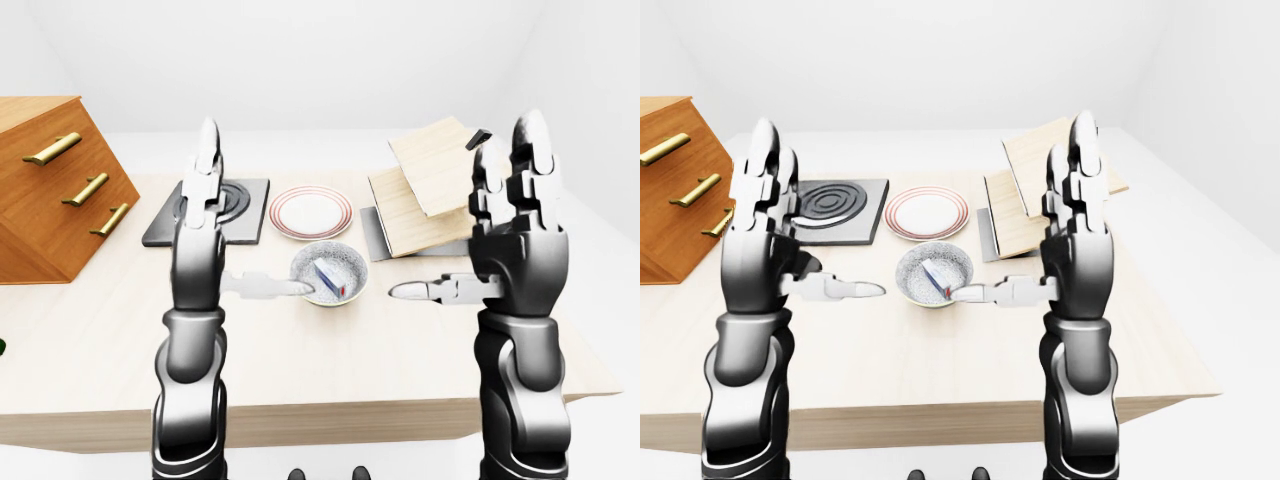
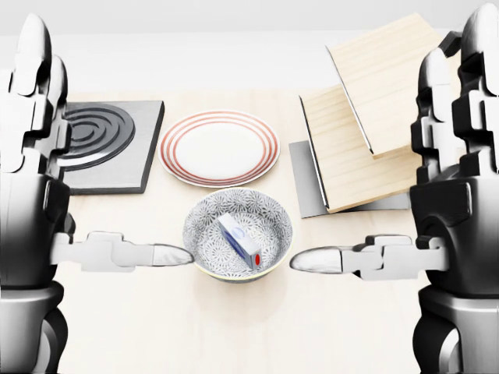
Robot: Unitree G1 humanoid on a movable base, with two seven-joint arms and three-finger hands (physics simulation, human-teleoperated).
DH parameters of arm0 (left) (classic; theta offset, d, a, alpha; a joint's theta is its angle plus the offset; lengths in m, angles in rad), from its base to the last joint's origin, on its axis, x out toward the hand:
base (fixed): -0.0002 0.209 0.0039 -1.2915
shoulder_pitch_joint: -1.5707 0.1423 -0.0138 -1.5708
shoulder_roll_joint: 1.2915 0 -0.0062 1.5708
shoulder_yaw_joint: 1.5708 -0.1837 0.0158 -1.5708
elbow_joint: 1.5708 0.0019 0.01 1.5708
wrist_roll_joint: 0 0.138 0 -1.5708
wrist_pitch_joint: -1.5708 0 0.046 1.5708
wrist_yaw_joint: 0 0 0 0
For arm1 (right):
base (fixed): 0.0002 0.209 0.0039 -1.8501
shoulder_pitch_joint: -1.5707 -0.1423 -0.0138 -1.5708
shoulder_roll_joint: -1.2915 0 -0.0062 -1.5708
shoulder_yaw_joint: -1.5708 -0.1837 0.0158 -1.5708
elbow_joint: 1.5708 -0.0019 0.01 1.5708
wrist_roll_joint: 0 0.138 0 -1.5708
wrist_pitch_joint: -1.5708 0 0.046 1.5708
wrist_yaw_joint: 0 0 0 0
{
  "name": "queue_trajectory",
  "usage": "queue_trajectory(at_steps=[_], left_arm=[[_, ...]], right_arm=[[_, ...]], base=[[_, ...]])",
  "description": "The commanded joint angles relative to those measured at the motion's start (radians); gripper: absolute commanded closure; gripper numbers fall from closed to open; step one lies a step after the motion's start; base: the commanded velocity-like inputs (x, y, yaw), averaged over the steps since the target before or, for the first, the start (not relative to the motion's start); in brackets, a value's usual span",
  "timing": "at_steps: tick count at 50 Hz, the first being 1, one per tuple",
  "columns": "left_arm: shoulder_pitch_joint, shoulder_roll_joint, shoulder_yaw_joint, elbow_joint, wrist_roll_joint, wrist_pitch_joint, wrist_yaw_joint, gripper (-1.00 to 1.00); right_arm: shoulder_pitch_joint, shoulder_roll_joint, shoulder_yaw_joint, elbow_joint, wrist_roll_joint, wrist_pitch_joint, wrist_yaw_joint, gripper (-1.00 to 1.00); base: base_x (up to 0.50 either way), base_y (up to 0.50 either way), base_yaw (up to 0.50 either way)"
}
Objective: Pick up the cream cheese and put it in the bowl.
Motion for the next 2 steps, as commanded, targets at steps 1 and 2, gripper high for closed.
queue_trajectory(at_steps=[1,2], left_arm=[[0.071,0.002,0.0,-0.273,-0.007,0.0,-0.057,-1.0],[0.078,0.003,-0.002,-0.278,-0.002,0.0,-0.059,-1.0]], right_arm=[[-0.05,-0.005,0.014,-0.223,-0.011,0.0,-0.016,-1.0],[-0.057,-0.005,0.014,-0.236,-0.012,0.0,-0.015,-1.0]], base=[[0.0,0.0,0.0],[0.0,0.0,0.0]])
